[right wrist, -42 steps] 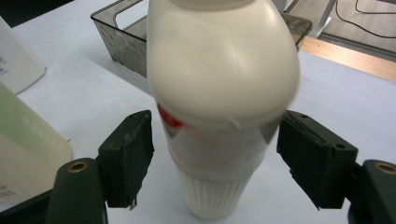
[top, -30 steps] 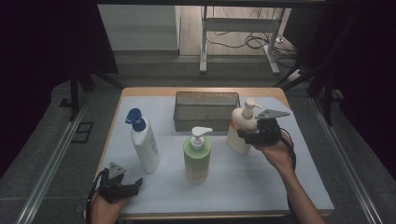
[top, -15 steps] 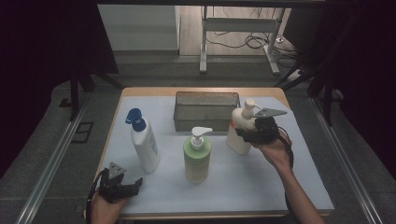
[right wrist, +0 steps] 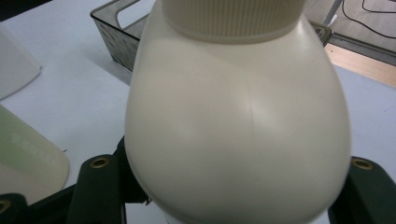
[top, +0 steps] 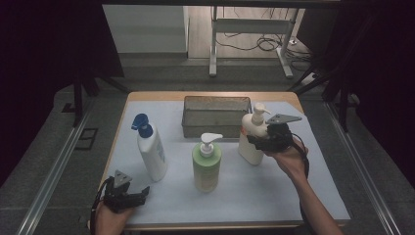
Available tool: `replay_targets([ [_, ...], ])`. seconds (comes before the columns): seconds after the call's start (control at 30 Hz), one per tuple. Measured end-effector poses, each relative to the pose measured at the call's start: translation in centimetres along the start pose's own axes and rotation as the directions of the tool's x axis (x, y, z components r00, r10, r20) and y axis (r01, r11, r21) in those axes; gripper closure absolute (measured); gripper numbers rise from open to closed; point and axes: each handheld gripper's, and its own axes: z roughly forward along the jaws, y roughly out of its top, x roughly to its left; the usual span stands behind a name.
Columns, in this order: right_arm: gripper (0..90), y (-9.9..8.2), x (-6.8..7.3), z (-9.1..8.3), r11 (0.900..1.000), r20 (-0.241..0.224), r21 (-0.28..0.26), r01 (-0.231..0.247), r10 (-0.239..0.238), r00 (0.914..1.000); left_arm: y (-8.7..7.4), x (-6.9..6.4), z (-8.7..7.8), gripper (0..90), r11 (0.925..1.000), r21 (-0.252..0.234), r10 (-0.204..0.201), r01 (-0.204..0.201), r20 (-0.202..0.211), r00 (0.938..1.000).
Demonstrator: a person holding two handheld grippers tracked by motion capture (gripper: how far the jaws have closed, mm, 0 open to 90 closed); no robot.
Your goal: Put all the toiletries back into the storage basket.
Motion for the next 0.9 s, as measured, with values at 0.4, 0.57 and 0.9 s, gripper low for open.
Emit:
replay_targets([
  [0.4, 37.1, 2.2, 0.9, -2.2, 0.9999, -0.015, -0.014, -0.007, 0.007, 0.9999, 0.0, 0.0, 0.0, 12.4, 1.0000, 0.000, 0.000, 0.000, 0.000, 1.0000],
  [0.57, 37.1, 2.9, 1.1, -2.7, 0.9996, -0.020, -0.026, -0.004, 0.004, 0.9998, 0.0, 0.0, 0.0, 12.4, 1.0000, 0.000, 0.000, 0.000, 0.000, 1.0000],
  [0.9, 37.3, 5.0, 1.9, -3.0, 0.9992, -0.034, -0.040, 0.003, -0.004, 0.9994, 0.0, 0.0, 0.0, 12.4, 1.0000, 0.000, 0.000, 0.000, 0.000, 1.0000],
])
